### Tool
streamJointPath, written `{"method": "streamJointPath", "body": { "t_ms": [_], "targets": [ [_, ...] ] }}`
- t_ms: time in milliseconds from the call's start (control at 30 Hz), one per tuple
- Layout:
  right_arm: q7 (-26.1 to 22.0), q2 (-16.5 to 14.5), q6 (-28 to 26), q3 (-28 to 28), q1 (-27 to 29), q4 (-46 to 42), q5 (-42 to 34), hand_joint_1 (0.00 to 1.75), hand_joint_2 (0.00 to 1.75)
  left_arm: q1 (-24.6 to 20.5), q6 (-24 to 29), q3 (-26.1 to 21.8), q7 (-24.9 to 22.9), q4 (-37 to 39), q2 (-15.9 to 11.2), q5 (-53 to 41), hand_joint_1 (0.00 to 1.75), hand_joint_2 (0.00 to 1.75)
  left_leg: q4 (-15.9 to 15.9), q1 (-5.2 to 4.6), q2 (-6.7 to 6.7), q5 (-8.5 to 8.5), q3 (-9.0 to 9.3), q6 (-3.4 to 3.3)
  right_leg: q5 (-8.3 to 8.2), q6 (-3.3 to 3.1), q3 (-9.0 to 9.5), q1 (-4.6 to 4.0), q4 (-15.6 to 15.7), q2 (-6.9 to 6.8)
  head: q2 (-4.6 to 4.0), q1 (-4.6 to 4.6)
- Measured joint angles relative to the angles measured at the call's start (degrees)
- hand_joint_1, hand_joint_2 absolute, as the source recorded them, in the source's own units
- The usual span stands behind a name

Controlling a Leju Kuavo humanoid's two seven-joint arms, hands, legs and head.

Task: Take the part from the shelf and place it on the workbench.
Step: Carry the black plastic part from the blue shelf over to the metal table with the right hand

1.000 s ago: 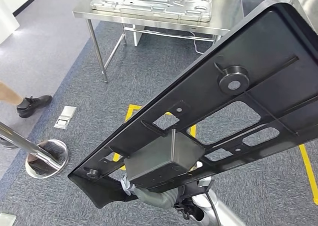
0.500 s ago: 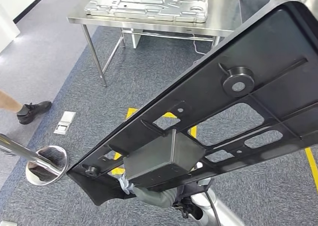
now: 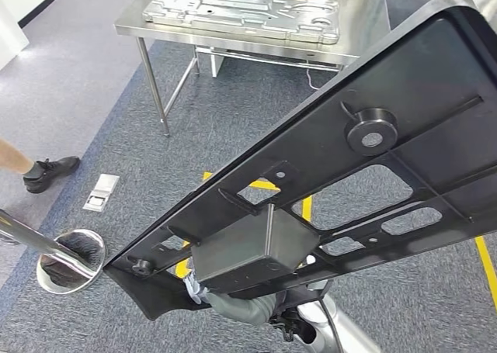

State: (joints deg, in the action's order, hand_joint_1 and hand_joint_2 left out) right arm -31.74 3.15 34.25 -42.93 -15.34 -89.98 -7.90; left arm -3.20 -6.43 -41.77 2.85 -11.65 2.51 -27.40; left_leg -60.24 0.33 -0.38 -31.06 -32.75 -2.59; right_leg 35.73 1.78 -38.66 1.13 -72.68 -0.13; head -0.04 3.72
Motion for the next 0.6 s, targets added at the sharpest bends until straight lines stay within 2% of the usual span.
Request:
{"method": "streamJointPath", "body": {
  "t_ms": [33, 67, 100, 133, 200, 267, 300, 333, 400, 433, 467, 500, 533, 567, 600],
  "targets": [
    [0.00, 0.00, 0.00, 0.03, 0.01, 0.00, 0.00, 1.75, 1.75, 0.02, -0.01, 0.01, -0.01, 0.00, 0.01, -0.03, 0.00, 1.75, 0.00, -0.05, -0.05, -0.42, 0.58, 0.13, -2.79, -0.33, 1.12, -0.17, 3.72, 0.01, 0.00, 0.00],
    [0.00, 0.00, 0.02, 0.05, 0.00, 0.02, 0.00, 1.75, 1.75, 0.00, -0.03, 0.01, -0.01, 0.00, 0.05, -0.06, 0.00, 1.75, -0.03, -0.13, -0.08, -0.83, 1.03, 0.37, -4.85, -0.71, 2.33, -0.41, 7.13, 0.00, 0.00, 0.05],
    [0.00, 0.00, 0.04, 0.08, -0.03, 0.03, 0.00, 1.75, 1.75, -0.07, -0.04, -0.01, 0.01, 0.00, 0.09, -0.08, 0.00, 1.75, -0.07, -0.13, -0.11, -1.16, 1.28, 0.66, -5.89, -1.04, 3.43, -0.63, 9.97, 0.01, 0.00, 0.05],
    [0.00, -0.01, 0.07, 0.10, -0.01, 0.04, 0.00, 1.75, 1.75, -0.13, -0.05, -0.04, 0.01, 0.00, 0.14, -0.10, 0.00, 1.75, -0.05, -0.09, -0.10, -1.37, 1.36, 0.96, -6.06, -1.32, 4.02, -0.86, 11.50, 0.03, 0.00, 0.10],
    [0.00, -0.02, 0.12, 0.14, 0.01, 0.02, -0.01, 1.75, 1.75, -0.25, -0.07, -0.10, 0.01, 0.00, 0.18, -0.17, 0.00, 1.75, 0.21, 0.06, -0.03, -1.53, 1.46, 1.56, -5.39, -1.65, 4.49, -1.04, 12.42, 0.15, 0.00, 0.09],
    [-0.02, -0.11, 0.13, 0.15, 0.03, -0.07, -0.02, 1.75, 1.75, -0.34, -0.09, -0.11, 0.01, -0.01, 0.20, -0.25, 0.00, 1.75, -0.14, 0.03, 0.12, -2.07, 1.65, 2.13, -5.36, -2.07, 5.13, -0.65, 13.04, 0.11, 0.00, 0.11],
    [-0.03, -0.20, 0.16, 0.15, -0.04, -0.10, -0.03, 1.75, 1.75, -0.40, -0.10, -0.12, 0.02, -0.02, 0.21, -0.27, 0.00, 1.75, -1.62, 0.02, 0.15, -2.84, 1.04, 2.46, -5.29, -2.29, 5.59, -0.37, 13.40, 0.00, 0.00, 0.17],
    [-0.04, -0.29, 0.19, 0.15, -0.08, -0.13, -0.03, 1.75, 1.75, -0.41, -0.11, -0.15, 0.03, -0.02, 0.22, -0.27, 0.00, 1.75, -4.23, 0.12, 0.19, -3.97, -0.32, 2.80, -5.14, -2.47, 6.02, -0.16, 13.61, -0.12, 0.00, 0.23],
    [-0.04, -0.38, 0.25, 0.15, -0.05, -0.08, -0.03, 1.75, 1.75, -0.31, -0.11, -0.28, 0.02, -0.02, 0.24, -0.28, 0.00, 1.75, -11.40, 0.47, 0.18, -6.19, -4.72, 3.45, -4.58, -2.64, 6.63, -0.05, 13.68, -0.22, 0.00, 0.30],
    [-0.03, -0.39, 0.25, 0.15, 0.06, -0.04, -0.02, 1.75, 1.75, -0.19, -0.10, -0.37, 0.01, -0.02, 0.24, -0.29, 0.00, 1.75, -13.80, 0.63, 0.19, -6.28, -6.54, 3.67, -4.22, -2.60, 7.02, -0.02, 13.67, -0.20, 0.00, 0.31],
    [-0.02, -0.39, 0.24, 0.15, 0.15, -0.01, -0.03, 1.75, 1.75, -0.07, -0.09, -0.46, 0.00, -0.02, 0.24, -0.30, 0.00, 1.75, -14.30, 0.74, 0.19, -5.22, -7.48, 3.80, -3.81, -2.50, 7.52, 0.04, 13.67, -0.15, -0.01, 0.31],
    [-0.02, -0.40, 0.24, 0.15, 0.20, 0.02, -0.03, 1.75, 1.75, 0.02, -0.09, -0.53, -0.01, -0.02, 0.24, -0.30, 0.00, 1.75, -12.60, 0.81, 0.20, -3.05, -7.35, 3.84, -3.36, -2.34, 8.16, 0.12, 13.67, -0.09, -0.01, 0.32],
    [-0.02, -0.42, 0.24, 0.15, 0.21, 0.02, -0.03, 1.75, 1.75, 0.07, -0.08, -0.60, -0.01, -0.02, 0.24, -0.31, 0.00, 1.75, -9.22, 0.85, 0.21, -0.23, -6.39, 3.83, -2.84, -2.13, 8.89, 0.20, 13.67, -0.05, -0.01, 0.32],
    [-0.02, -0.44, 0.24, 0.15, 0.20, 0.03, -0.04, 1.75, 1.75, 0.08, -0.09, -0.64, -0.01, -0.02, 0.25, -0.32, 0.00, 1.75, -6.09, 0.78, 0.21, 1.85, -5.28, 3.73, -2.36, -1.86, 9.51, 0.21, 13.72, -0.06, -0.01, 0.32],
    [-0.02, -0.46, 0.25, 0.15, 0.17, 0.05, -0.04, 1.75, 1.75, 0.07, -0.09, -0.69, 0.00, -0.02, 0.25, -0.33, 0.00, 1.75, -3.41, 0.67, 0.22, 3.08, -4.22, 3.49, -1.96, -1.56, 9.94, 0.15, 13.74, -0.01, 0.00, 0.30]
  ]
}}
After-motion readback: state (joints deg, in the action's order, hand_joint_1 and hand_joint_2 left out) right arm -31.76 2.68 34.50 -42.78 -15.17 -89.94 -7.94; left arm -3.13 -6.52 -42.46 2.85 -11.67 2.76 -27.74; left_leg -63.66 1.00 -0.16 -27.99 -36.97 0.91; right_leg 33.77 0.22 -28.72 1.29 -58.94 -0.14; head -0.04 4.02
